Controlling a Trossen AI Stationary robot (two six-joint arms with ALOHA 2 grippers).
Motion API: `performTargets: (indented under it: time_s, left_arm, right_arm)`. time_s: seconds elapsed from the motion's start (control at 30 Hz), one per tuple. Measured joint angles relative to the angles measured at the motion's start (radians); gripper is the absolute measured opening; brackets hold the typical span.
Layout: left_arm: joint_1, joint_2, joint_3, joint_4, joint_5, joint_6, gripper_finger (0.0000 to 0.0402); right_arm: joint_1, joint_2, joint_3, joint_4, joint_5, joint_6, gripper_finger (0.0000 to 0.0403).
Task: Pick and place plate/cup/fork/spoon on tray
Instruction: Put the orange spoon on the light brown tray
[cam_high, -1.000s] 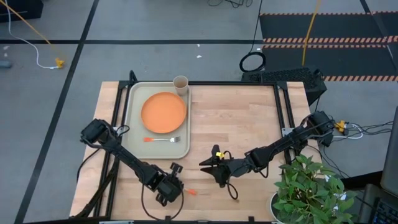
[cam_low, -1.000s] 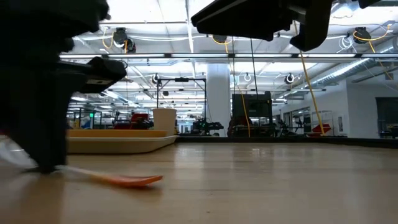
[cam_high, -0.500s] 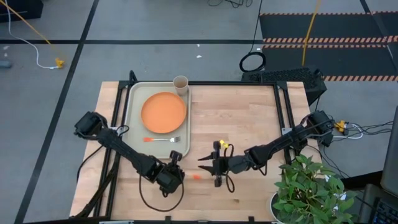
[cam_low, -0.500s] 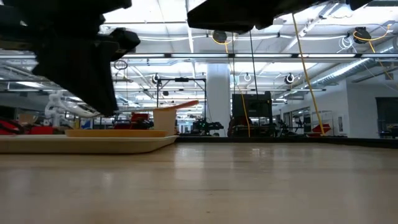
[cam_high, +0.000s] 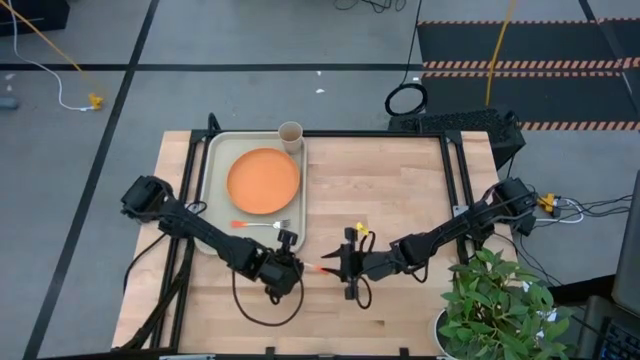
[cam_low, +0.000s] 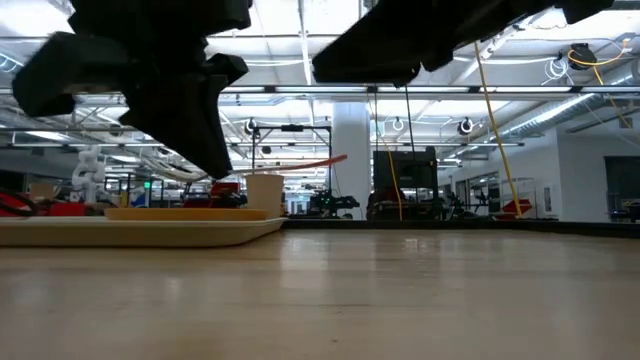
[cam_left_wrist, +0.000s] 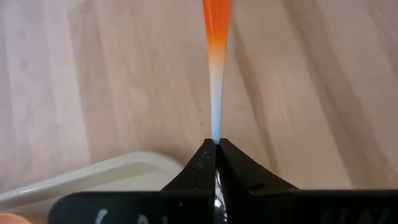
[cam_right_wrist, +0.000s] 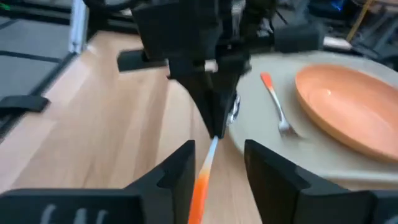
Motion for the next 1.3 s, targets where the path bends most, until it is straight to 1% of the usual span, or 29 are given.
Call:
performTargets:
  time_s: [0.17,0.27,0.4,0.53,0.6,0.77,1.0,1.3]
  left_arm:
    - [0.020,0.000,0.000,-0.001,-0.018,0.004,0.0009]
    - [0.030,0.000,0.000,0.000,-0.021,0.005,0.0009]
    - [0.041,0.000,0.000,0.000,-0.026,0.007,0.0009]
    - [0.053,0.000,0.000,0.001,-0.028,0.007,0.0009]
    - [0.060,0.000,0.000,0.005,-0.028,0.007,0.0009]
    - [0.076,0.000,0.000,0.023,-0.029,0.006,0.0010]
    - [0.086,0.000,0.000,0.027,-0.029,0.012,0.0010]
    - [0.087,0.000,0.000,0.036,-0.029,0.023,0.0010]
  right_arm:
    - [-0.009,0.002,0.000,-0.069,0.011,0.107,0.0176]
    - [-0.013,0.002,0.000,-0.082,-0.013,0.160,0.0199]
    - [-0.022,0.002,0.000,-0.117,-0.010,0.209,0.0217]
    - [-0.039,0.008,0.000,-0.158,-0.006,0.253,0.0225]
    - [-0.044,0.024,0.000,-0.153,-0.004,0.233,0.0226]
    - [-0.045,0.072,0.000,-0.116,0.045,0.190,0.0226]
    - [-0.059,0.079,0.000,-0.119,0.046,0.154,0.0225]
    - [-0.060,0.079,0.000,-0.152,0.040,0.129,0.0182]
